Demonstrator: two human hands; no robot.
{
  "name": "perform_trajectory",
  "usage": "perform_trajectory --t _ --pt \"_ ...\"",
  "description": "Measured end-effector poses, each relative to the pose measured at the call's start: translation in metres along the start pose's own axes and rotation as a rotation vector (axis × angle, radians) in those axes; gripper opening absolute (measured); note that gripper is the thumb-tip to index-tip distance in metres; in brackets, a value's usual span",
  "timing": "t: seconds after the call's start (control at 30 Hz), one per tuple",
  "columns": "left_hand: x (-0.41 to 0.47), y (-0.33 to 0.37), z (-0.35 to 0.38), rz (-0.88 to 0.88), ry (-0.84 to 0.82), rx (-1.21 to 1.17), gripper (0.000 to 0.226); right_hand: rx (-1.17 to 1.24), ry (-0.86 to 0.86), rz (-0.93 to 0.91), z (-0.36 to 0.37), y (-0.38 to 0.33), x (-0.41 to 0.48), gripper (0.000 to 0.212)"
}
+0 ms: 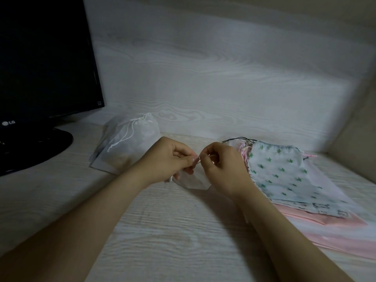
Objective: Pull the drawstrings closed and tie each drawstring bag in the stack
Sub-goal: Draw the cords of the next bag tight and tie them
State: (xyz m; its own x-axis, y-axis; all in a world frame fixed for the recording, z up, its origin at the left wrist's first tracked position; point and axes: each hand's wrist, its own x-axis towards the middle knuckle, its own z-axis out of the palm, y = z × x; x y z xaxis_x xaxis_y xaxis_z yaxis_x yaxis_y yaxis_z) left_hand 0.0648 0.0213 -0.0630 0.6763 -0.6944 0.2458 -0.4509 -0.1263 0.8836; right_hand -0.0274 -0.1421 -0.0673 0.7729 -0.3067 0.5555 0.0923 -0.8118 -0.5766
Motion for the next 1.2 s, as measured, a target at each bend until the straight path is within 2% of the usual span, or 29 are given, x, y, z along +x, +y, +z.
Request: perform_trajectory --t 0.2,0.3,0.43,0.73,0.87,1.1,1.2 --pt "0.001 -0.003 0.001 -0.039 0.065 0.085 0.013 0.033 -0.105 -0.015 -0.003 0.0 -0.001 0.01" --pt "0.001 -0.003 0.002 -0.047 0.088 0.089 0.013 0.12 -0.133 0.023 -0.005 0.001 -0.003 0.018" --pt "0.0 -0.003 0.001 -0.025 0.024 0.194 0.015 0.367 -0.132 0.093 -0.007 -0.006 -0.003 0.022" --pt "-0.003 -0.002 0.004 0.083 -0.059 0.27 0.01 0.575 -0.126 0.255 -0.008 -0.003 -0.001 0.009" --pt "-0.001 -0.004 0.006 0.077 -0.048 0.234 0.012 0.678 -0.068 0.268 -0.01 -0.002 0.001 0.008" --pt "0.004 -0.009 0.009 0.003 -0.035 0.031 0.012 0.864 0.177 0.221 -0.015 0.002 0.004 0.011" --pt "0.004 -0.008 0.01 -0.012 -0.028 -0.005 0.013 0.836 0.201 0.196 -0.017 0.003 0.004 0.022"
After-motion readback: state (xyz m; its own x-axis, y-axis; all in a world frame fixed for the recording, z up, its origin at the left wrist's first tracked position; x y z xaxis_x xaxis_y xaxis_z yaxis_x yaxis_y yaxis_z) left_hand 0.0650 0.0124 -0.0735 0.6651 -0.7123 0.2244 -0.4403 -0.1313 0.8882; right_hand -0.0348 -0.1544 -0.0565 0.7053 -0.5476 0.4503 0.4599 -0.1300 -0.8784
